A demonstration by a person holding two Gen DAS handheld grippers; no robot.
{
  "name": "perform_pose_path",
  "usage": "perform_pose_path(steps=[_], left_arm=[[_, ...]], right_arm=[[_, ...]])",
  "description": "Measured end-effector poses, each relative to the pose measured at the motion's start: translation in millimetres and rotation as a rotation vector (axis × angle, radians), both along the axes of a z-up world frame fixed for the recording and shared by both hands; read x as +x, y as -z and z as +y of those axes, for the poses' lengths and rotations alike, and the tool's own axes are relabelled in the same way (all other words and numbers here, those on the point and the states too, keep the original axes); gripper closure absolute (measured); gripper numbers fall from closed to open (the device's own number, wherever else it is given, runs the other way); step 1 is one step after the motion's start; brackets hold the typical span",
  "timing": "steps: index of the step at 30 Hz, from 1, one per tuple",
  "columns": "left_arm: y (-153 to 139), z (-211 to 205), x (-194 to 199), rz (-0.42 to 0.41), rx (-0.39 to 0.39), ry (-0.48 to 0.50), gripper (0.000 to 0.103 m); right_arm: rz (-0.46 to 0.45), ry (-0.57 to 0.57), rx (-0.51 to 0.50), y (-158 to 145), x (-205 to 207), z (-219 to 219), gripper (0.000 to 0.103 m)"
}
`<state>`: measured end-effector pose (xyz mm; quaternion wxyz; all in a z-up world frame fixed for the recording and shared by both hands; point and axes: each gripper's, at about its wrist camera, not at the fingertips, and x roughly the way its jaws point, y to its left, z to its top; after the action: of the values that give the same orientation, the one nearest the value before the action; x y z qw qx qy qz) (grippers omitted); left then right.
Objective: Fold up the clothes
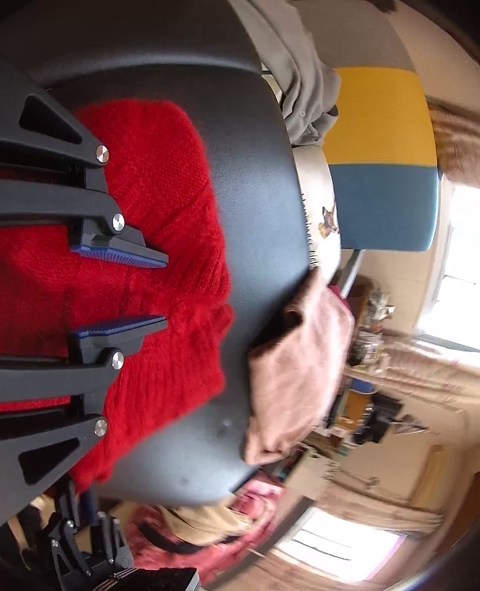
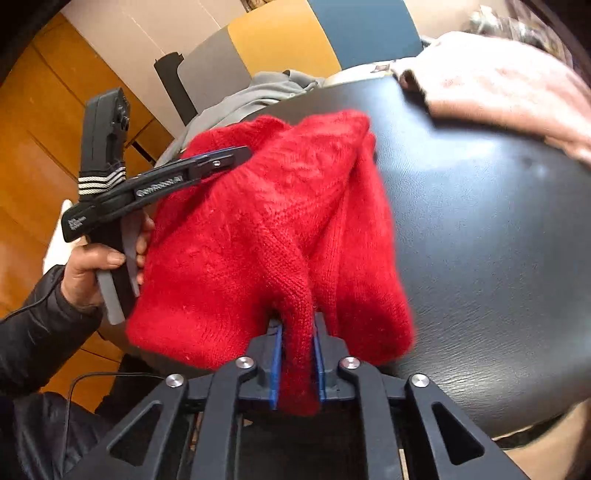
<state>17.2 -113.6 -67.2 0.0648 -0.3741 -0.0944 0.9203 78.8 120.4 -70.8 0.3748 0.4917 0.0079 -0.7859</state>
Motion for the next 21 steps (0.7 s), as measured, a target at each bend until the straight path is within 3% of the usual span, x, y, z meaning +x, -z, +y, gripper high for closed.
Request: perform_pose_path(steps=[2, 3, 6, 8, 11, 13, 15, 17, 21], left_arm=[[-9, -10, 9, 0.022, 0.029, -0.025, 0.077], [-13, -15, 14, 0.035, 0.033, -0.032, 0.077], [-22, -29, 29, 0.068, 0.034, -0.058, 0.077], [-28, -39, 38, 0.088, 0.03, -0.076, 0.077], [-31, -48, 44, 0.1, 0.021, -0.075, 0.077], [-24, -45, 36, 0.065, 0.0, -0.054, 0.077], [-11, -36, 17, -0.002, -0.035, -0.023, 0.076], [7, -30, -6, -0.068, -0.088, -0.037, 0.074], [11, -35, -23, -0.088, -0.028, -0.072, 0.074]], right_arm=[[0.128, 0.005, 0.04, -23, 10, -5, 0.062], [0.181, -0.013, 0.027, -35, 17, -9, 0.059], [0.312, -0.086, -0.002, -65, 34, -27, 0.056], [0.357, -0.159, 0.029, -65, 41, -54, 0.055], [0.36, -0.216, 0.119, -44, 38, -63, 0.055], [0.306, -0.213, 0.188, -17, 29, -66, 0.055], [0.213, -0.194, 0.166, 5, 20, -58, 0.05], [0.194, -0.186, 0.118, 13, 22, -48, 0.05], [0.18, -0.161, 0.064, 20, 25, -39, 0.05]])
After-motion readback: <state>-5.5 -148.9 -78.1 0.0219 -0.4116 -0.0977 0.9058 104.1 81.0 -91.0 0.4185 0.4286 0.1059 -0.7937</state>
